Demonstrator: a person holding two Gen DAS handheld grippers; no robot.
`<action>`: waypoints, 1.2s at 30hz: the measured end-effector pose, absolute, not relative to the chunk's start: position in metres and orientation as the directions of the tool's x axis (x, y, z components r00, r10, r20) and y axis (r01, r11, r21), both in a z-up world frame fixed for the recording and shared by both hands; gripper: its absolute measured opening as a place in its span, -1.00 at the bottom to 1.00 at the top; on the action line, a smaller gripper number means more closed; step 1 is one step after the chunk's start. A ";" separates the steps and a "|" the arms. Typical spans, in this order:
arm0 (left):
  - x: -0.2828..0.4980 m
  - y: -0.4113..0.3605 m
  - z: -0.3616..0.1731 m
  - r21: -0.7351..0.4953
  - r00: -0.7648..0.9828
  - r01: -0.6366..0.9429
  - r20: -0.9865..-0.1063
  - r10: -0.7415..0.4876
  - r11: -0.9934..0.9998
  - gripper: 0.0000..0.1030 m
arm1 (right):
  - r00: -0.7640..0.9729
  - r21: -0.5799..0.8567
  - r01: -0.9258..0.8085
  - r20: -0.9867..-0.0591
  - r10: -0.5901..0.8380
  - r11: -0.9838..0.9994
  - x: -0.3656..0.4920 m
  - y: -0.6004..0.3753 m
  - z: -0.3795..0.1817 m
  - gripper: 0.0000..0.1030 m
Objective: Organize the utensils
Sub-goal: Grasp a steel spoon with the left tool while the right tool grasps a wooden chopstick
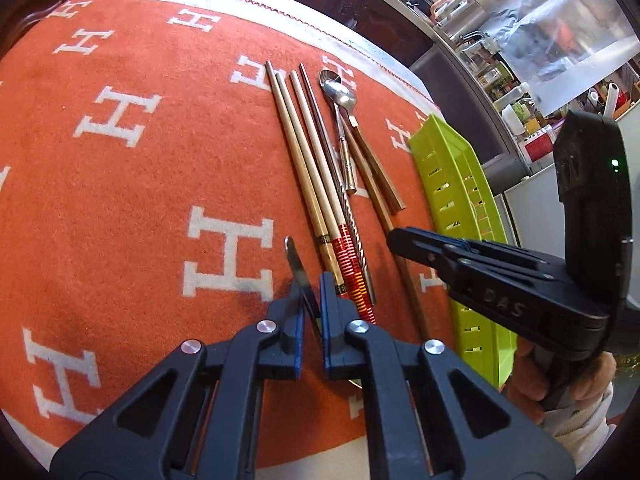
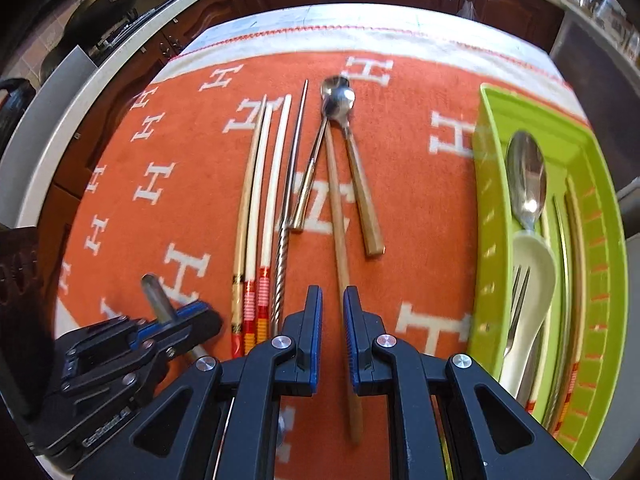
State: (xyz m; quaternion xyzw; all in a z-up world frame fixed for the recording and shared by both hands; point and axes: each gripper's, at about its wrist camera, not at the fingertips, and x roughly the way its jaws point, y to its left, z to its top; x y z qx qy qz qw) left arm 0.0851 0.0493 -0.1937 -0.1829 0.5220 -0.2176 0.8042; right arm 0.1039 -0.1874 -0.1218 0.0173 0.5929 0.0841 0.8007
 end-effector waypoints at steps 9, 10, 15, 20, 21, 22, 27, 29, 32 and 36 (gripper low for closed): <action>0.088 0.058 -0.177 -0.516 0.380 0.193 -0.745 -0.548 0.835 -0.97 | 0.293 0.112 -0.107 -0.946 0.139 0.988 0.108 -0.190 -0.130 -0.86; 0.088 0.059 -0.175 -0.516 0.379 0.191 -0.746 -0.548 0.835 -0.97 | 0.286 0.129 -0.099 -0.946 0.152 0.987 0.107 -0.192 -0.130 -0.86; 0.085 0.071 -0.162 -0.531 0.374 0.206 -0.733 -0.568 0.822 -0.98 | 0.261 0.211 -0.081 -0.939 0.225 0.974 0.088 -0.201 -0.119 -0.87; 0.074 0.073 -0.139 -0.517 0.391 0.273 -0.711 -0.584 0.811 -0.98 | 0.284 0.262 -0.078 -0.919 0.274 0.962 0.060 -0.212 -0.099 -0.87; 0.071 0.073 -0.135 -0.513 0.392 0.284 -0.709 -0.586 0.810 -0.98 | 0.293 0.270 -0.079 -0.914 0.281 0.960 0.054 -0.215 -0.093 -0.88; 0.068 0.071 -0.129 -0.509 0.394 0.301 -0.704 -0.591 0.807 -0.98 | 0.304 0.278 -0.080 -0.908 0.289 0.957 0.049 -0.218 -0.088 -0.88; 0.052 0.059 -0.100 -0.496 0.395 0.374 -0.680 -0.618 0.784 -0.97 | 0.356 0.303 -0.063 -0.883 0.305 0.951 0.027 -0.239 -0.063 -0.87; 0.048 0.048 -0.090 -0.493 0.384 0.405 -0.673 -0.632 0.770 -0.97 | 0.390 0.335 -0.043 -0.862 0.325 0.941 0.020 -0.252 -0.055 -0.87; 0.046 0.025 -0.074 -0.471 0.366 0.454 -0.675 -0.641 0.756 -0.97 | 0.422 0.333 -0.004 -0.854 0.303 0.943 0.013 -0.275 -0.049 -0.87; 0.046 -0.010 -0.060 -0.448 0.336 0.515 -0.679 -0.653 0.731 -0.97 | 0.449 0.318 0.073 -0.857 0.254 0.945 0.004 -0.315 -0.054 -0.87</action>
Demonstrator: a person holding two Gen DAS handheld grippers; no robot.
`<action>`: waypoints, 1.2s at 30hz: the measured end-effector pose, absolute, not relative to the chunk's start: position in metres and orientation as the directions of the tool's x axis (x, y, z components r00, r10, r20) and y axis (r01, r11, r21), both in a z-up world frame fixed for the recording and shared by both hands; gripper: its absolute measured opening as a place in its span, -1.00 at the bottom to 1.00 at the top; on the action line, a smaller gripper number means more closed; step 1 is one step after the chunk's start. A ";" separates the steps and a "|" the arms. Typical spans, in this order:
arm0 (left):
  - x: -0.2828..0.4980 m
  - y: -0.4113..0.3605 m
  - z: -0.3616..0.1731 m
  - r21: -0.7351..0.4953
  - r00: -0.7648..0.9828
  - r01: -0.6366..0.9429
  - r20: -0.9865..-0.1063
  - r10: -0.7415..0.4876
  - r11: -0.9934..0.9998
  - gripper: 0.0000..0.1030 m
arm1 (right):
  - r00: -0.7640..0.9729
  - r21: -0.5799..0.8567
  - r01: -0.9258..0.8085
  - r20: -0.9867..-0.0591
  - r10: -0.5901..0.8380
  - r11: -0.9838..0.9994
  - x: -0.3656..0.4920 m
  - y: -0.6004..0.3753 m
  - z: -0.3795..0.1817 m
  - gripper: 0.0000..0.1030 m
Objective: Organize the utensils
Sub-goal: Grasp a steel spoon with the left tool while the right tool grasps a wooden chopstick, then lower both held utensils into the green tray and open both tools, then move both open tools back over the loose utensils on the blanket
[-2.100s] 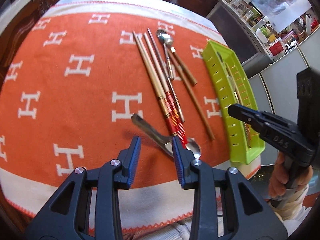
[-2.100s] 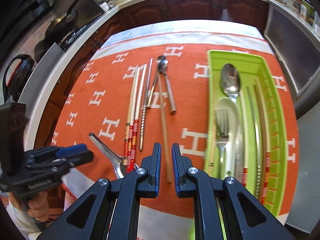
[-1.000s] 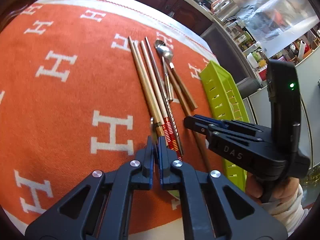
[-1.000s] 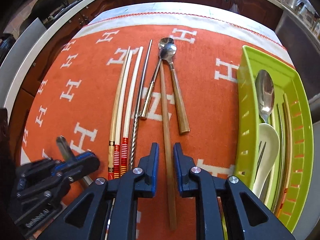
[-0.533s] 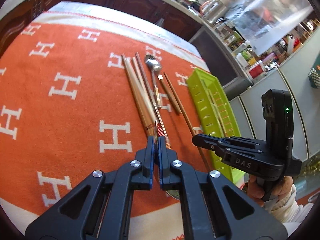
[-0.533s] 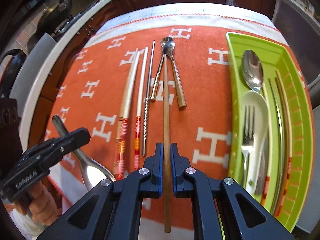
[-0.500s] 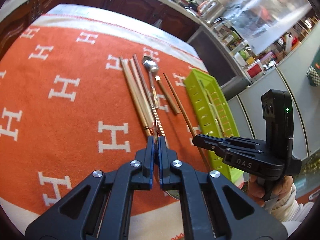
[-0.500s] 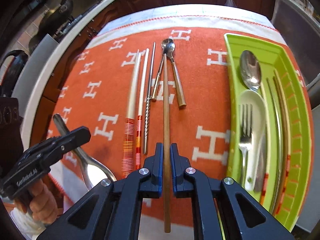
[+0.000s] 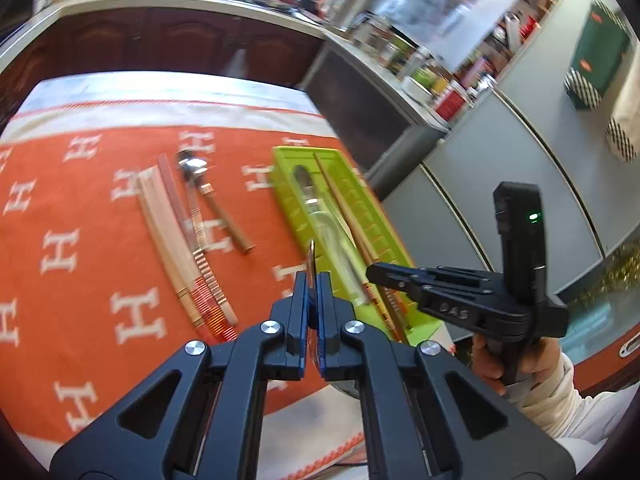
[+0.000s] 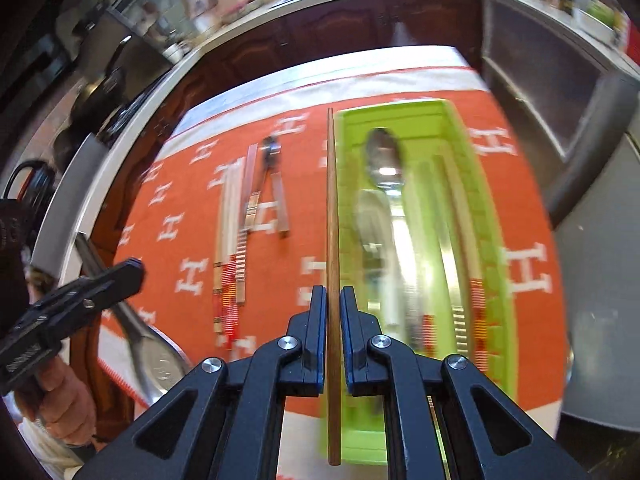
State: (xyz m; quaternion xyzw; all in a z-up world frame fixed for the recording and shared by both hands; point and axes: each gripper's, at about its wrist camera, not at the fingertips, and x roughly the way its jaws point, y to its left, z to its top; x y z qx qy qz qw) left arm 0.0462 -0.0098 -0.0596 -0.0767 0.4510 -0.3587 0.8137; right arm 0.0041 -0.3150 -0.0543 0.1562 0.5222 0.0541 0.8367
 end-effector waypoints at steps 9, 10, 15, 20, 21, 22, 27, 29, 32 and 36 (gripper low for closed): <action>0.073 -0.101 -0.075 -0.408 0.211 0.592 -0.754 -0.622 0.695 -0.97 | 0.439 0.254 0.186 -0.886 0.151 0.949 -0.006 -0.374 -0.086 -0.87; 0.075 -0.110 -0.081 -0.394 0.202 0.596 -0.770 -0.606 0.699 -0.97 | 0.439 0.250 0.187 -0.886 0.147 0.950 -0.005 -0.376 -0.088 -0.87; 0.081 -0.142 -0.104 -0.343 0.172 0.607 -0.824 -0.540 0.717 -0.97 | 0.437 0.219 0.178 -0.891 0.122 0.959 0.006 -0.380 -0.094 -0.82; 0.085 -0.149 -0.112 -0.329 0.181 0.577 -0.841 -0.510 0.747 -0.91 | 0.450 0.260 0.184 -0.879 0.154 0.948 0.010 -0.382 -0.096 -0.61; 0.086 -0.149 -0.112 -0.323 0.186 0.578 -0.842 -0.506 0.749 -0.91 | 0.451 0.266 0.184 -0.878 0.159 0.946 0.011 -0.382 -0.096 -0.61; 0.086 -0.148 -0.111 -0.315 0.191 0.579 -0.844 -0.501 0.752 -0.91 | 0.452 0.272 0.186 -0.877 0.163 0.944 0.011 -0.380 -0.096 -0.61; 0.082 -0.140 -0.103 -0.283 0.221 0.568 -0.852 -0.474 0.773 -0.87 | 0.458 0.288 0.193 -0.872 0.173 0.938 0.009 -0.380 -0.094 -0.61; 0.081 -0.134 -0.101 -0.287 0.229 0.556 -0.849 -0.476 0.780 -0.72 | 0.460 0.291 0.198 -0.871 0.173 0.936 0.006 -0.381 -0.092 -0.61; 0.082 -0.123 -0.096 -0.292 0.257 0.525 -0.841 -0.476 0.799 -0.67 | 0.456 0.302 0.198 -0.871 0.186 0.933 0.003 -0.380 -0.092 -0.61; 0.088 -0.106 -0.089 -0.317 0.285 0.479 -0.825 -0.487 0.819 -0.67 | 0.451 0.302 0.190 -0.872 0.190 0.934 0.001 -0.375 -0.090 -0.61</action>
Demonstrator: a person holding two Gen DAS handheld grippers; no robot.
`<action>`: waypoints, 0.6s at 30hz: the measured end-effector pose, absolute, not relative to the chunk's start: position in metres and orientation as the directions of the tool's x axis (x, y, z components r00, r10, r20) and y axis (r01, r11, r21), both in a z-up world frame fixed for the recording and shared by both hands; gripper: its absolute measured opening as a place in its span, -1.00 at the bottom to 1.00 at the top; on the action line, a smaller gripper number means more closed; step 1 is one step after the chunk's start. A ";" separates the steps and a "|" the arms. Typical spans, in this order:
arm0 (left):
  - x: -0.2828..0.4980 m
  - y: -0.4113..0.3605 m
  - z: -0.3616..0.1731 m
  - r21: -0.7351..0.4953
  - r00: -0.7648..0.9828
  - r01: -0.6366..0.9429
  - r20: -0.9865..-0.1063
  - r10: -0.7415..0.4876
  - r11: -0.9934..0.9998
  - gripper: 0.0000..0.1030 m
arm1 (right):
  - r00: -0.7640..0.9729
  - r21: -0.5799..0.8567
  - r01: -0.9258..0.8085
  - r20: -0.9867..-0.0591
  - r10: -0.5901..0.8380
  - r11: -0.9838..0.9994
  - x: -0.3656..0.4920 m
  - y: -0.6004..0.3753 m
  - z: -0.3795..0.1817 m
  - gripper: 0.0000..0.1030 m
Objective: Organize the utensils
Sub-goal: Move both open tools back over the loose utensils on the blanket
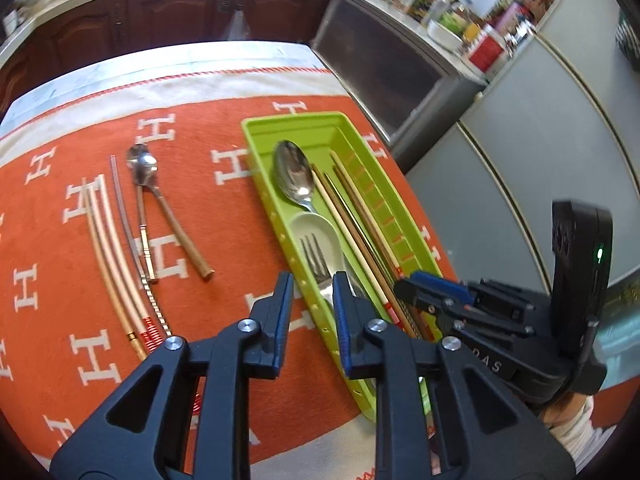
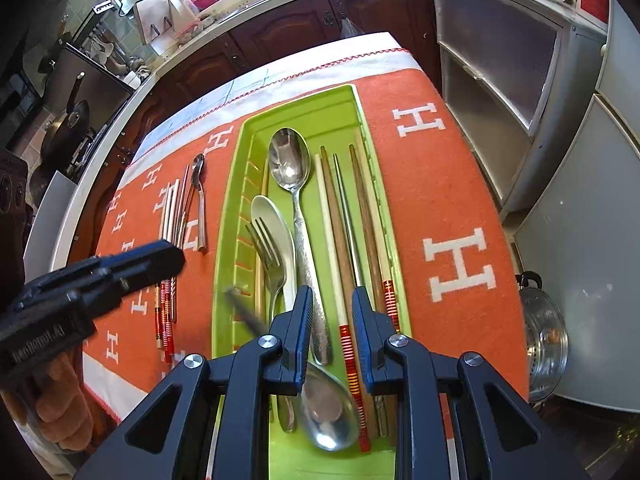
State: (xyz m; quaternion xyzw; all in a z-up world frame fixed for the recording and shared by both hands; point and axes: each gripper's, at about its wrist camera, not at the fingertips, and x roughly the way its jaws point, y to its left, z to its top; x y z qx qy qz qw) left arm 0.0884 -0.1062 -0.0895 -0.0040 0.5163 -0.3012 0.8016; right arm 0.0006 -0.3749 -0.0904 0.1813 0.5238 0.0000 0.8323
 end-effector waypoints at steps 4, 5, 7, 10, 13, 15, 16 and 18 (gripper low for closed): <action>0.092 -0.091 -0.088 -0.321 0.303 0.440 -0.826 -0.475 0.839 -0.67 | 0.450 0.292 0.180 -0.874 0.185 0.939 -0.001 -0.369 -0.088 -0.61; 0.092 -0.087 -0.088 -0.325 0.304 0.432 -0.826 -0.475 0.841 -0.67 | 0.449 0.292 0.177 -0.874 0.187 0.940 -0.002 -0.367 -0.088 -0.61; 0.091 -0.078 -0.090 -0.327 0.310 0.416 -0.826 -0.470 0.848 -0.67 | 0.447 0.291 0.167 -0.874 0.191 0.942 -0.002 -0.364 -0.087 -0.61; 0.088 -0.064 -0.094 -0.327 0.316 0.394 -0.829 -0.461 0.859 -0.67 | 0.442 0.288 0.158 -0.876 0.193 0.944 -0.003 -0.358 -0.087 -0.61; 0.084 -0.048 -0.099 -0.331 0.319 0.368 -0.833 -0.452 0.869 -0.67 | 0.438 0.286 0.146 -0.877 0.198 0.947 -0.002 -0.351 -0.086 -0.61; 0.080 -0.036 -0.103 -0.341 0.318 0.347 -0.834 -0.451 0.874 -0.67 | 0.438 0.288 0.139 -0.876 0.202 0.948 -0.002 -0.346 -0.084 -0.61; 0.080 -0.030 -0.105 -0.345 0.319 0.336 -0.834 -0.450 0.876 -0.67 | 0.435 0.282 0.139 -0.879 0.197 0.949 -0.002 -0.345 -0.084 -0.61; 0.078 -0.017 -0.108 -0.350 0.325 0.310 -0.835 -0.444 0.884 -0.67 | 0.434 0.285 0.129 -0.877 0.204 0.950 -0.001 -0.341 -0.081 -0.61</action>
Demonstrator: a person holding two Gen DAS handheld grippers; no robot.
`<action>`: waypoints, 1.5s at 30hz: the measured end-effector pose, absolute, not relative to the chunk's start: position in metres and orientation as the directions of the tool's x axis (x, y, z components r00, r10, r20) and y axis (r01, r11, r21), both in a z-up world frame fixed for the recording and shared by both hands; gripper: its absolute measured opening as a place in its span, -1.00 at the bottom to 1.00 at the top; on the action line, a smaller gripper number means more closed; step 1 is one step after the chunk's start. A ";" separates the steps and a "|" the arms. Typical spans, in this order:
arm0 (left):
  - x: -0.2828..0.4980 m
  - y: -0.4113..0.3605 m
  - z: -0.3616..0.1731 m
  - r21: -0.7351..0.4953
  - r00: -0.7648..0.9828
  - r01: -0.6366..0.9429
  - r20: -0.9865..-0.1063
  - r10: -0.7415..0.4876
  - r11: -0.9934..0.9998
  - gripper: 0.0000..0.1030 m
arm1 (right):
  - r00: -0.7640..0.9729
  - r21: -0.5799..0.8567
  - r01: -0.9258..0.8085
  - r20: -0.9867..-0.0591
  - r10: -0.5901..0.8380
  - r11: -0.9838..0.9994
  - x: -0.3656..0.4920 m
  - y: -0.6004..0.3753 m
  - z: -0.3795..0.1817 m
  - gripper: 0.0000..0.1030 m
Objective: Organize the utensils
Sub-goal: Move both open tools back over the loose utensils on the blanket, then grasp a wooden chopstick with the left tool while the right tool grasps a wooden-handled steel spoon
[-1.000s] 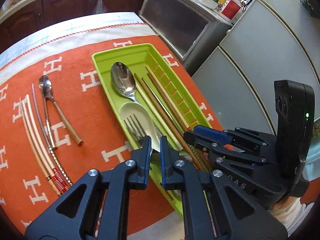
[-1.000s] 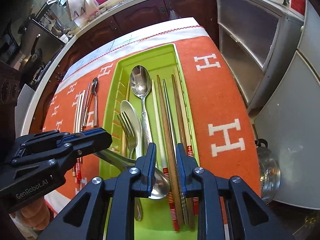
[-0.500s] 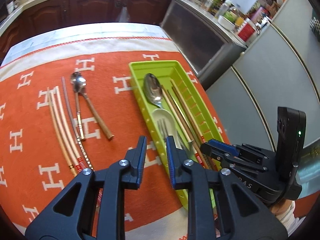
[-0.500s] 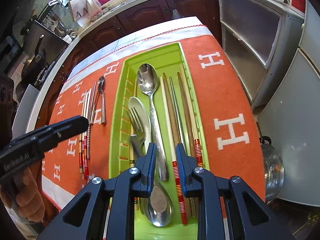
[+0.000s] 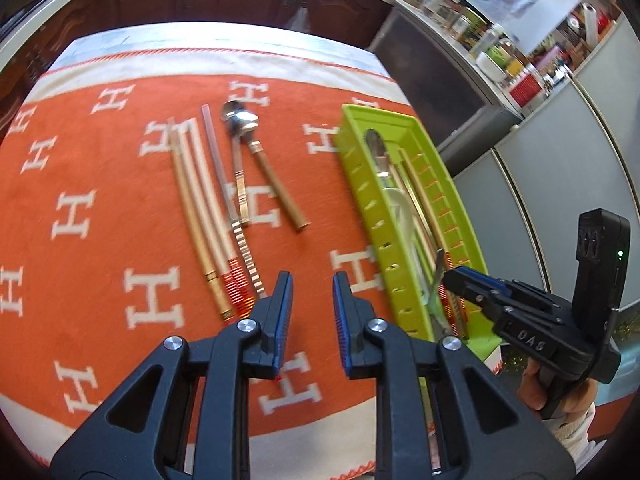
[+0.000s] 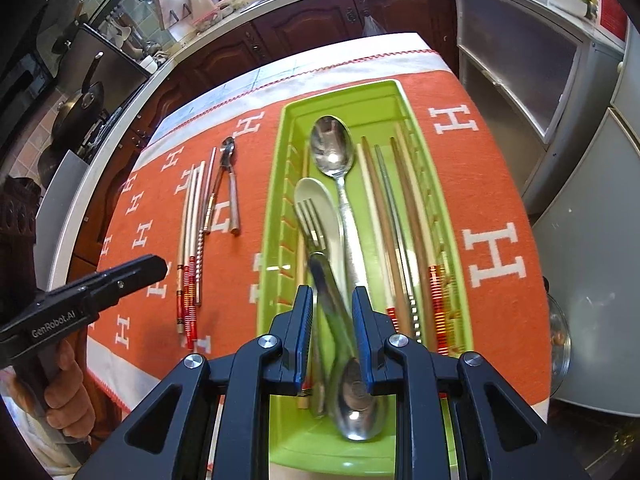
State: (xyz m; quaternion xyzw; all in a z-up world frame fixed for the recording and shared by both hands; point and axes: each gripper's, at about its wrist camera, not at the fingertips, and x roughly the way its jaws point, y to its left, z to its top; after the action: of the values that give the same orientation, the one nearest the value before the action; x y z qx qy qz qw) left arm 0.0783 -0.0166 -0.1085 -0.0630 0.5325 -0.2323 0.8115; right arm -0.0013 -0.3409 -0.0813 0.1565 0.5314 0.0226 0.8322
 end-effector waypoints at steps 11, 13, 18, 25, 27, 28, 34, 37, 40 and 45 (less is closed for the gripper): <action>0.087 0.048 -0.117 -0.362 0.374 0.190 -0.833 -0.408 0.913 -0.67 | 0.429 0.273 0.043 -0.874 0.229 0.961 0.013 -0.302 -0.062 -0.61; 0.091 0.054 -0.119 -0.362 0.375 0.177 -0.835 -0.403 0.915 -0.67 | 0.430 0.267 0.022 -0.873 0.232 0.963 0.021 -0.293 -0.057 -0.61; 0.104 0.056 -0.123 -0.345 0.371 0.183 -0.843 -0.390 0.921 -0.67 | 0.433 0.254 -0.025 -0.869 0.239 0.967 0.050 -0.271 -0.047 -0.61; 0.125 0.038 -0.143 -0.303 0.339 0.204 -0.871 -0.357 0.931 -0.67 | 0.419 0.270 -0.055 -0.867 0.268 0.961 0.102 -0.246 -0.047 -0.61; 0.131 0.032 -0.151 -0.297 0.326 0.208 -0.877 -0.353 0.932 -0.67 | 0.408 0.278 -0.055 -0.871 0.275 0.959 0.118 -0.241 -0.052 -0.61; 0.134 0.029 -0.155 -0.292 0.322 0.205 -0.881 -0.346 0.934 -0.67 | 0.401 0.281 -0.052 -0.873 0.278 0.958 0.125 -0.239 -0.056 -0.61; 0.144 0.018 -0.176 -0.277 0.301 0.187 -0.897 -0.323 0.942 -0.67 | 0.335 0.272 -0.031 -0.904 0.267 0.962 0.170 -0.226 -0.091 -0.61; 0.147 0.013 -0.178 -0.274 0.318 0.190 -0.891 -0.323 0.943 -0.67 | 0.323 0.263 -0.037 -0.910 0.261 0.964 0.183 -0.219 -0.105 -0.61; 0.150 0.008 -0.179 -0.265 0.328 0.192 -0.890 -0.317 0.945 -0.67 | 0.302 0.241 -0.040 -0.922 0.242 0.970 0.197 -0.211 -0.121 -0.61; 0.150 0.000 -0.179 -0.214 0.354 0.215 -0.892 -0.281 0.953 -0.63 | 0.317 0.187 -0.076 -0.927 0.201 0.979 0.208 -0.198 -0.132 -0.61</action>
State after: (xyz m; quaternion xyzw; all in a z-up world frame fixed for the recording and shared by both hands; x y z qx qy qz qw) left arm 0.1501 -0.0001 -0.1788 -0.0300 0.5479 -0.1507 0.8223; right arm 0.2081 -0.1977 -0.1322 0.0542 0.5780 0.0855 0.8098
